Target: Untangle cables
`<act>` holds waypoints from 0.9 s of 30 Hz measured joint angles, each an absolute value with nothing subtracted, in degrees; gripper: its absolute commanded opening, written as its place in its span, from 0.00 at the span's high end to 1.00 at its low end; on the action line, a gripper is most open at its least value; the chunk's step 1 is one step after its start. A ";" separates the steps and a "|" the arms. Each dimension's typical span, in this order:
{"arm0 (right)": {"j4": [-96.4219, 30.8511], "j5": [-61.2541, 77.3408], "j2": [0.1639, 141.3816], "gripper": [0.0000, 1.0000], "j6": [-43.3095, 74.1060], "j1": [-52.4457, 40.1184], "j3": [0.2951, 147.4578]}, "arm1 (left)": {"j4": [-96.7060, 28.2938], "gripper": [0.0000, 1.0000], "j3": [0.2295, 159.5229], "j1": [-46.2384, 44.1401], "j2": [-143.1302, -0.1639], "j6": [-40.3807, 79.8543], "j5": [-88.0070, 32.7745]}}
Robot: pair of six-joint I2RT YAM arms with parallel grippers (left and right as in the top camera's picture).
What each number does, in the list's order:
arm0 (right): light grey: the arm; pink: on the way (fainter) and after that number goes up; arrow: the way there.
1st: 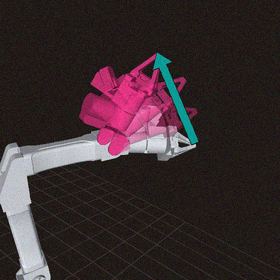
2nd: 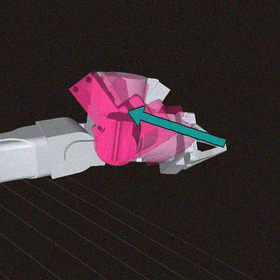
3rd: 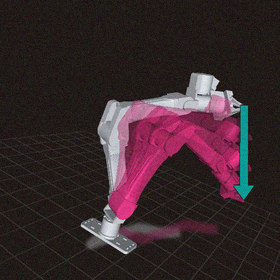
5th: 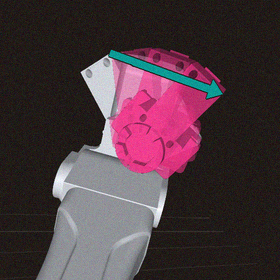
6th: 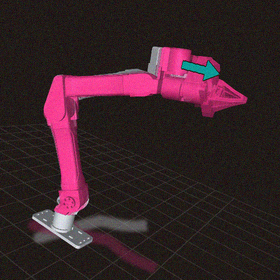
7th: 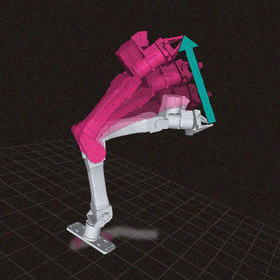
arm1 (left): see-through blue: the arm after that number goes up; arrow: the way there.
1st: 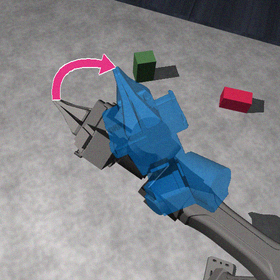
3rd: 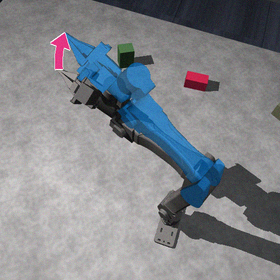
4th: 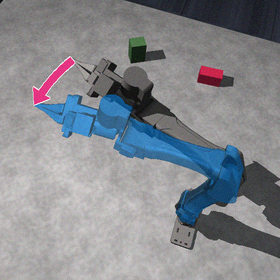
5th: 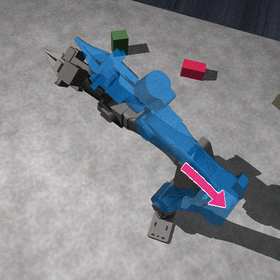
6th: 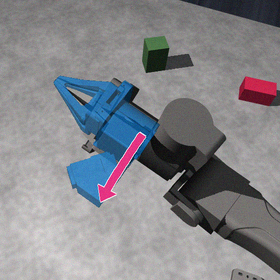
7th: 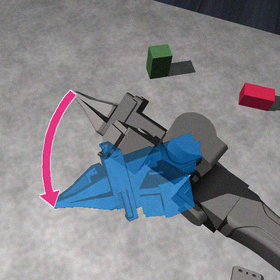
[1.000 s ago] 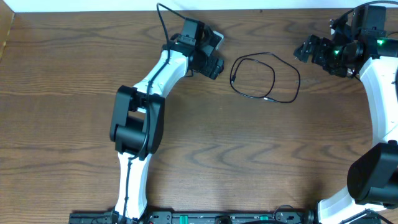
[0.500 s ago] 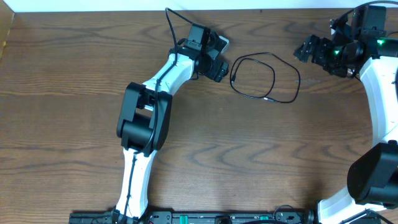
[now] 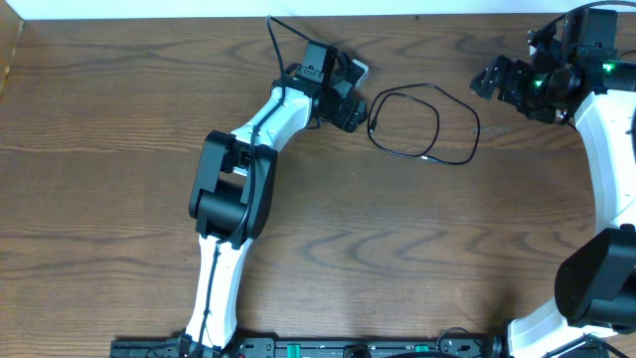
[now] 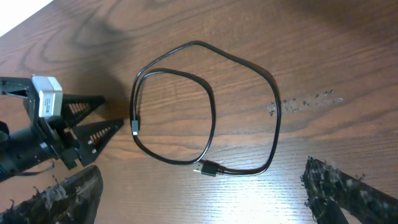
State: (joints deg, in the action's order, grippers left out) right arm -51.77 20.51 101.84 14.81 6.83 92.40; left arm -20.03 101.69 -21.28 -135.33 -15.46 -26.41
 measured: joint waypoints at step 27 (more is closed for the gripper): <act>-53.19 20.45 101.84 0.01 14.81 6.83 92.40 | -12.16 0.81 102.02 -29.12 -137.40 -12.53 -12.80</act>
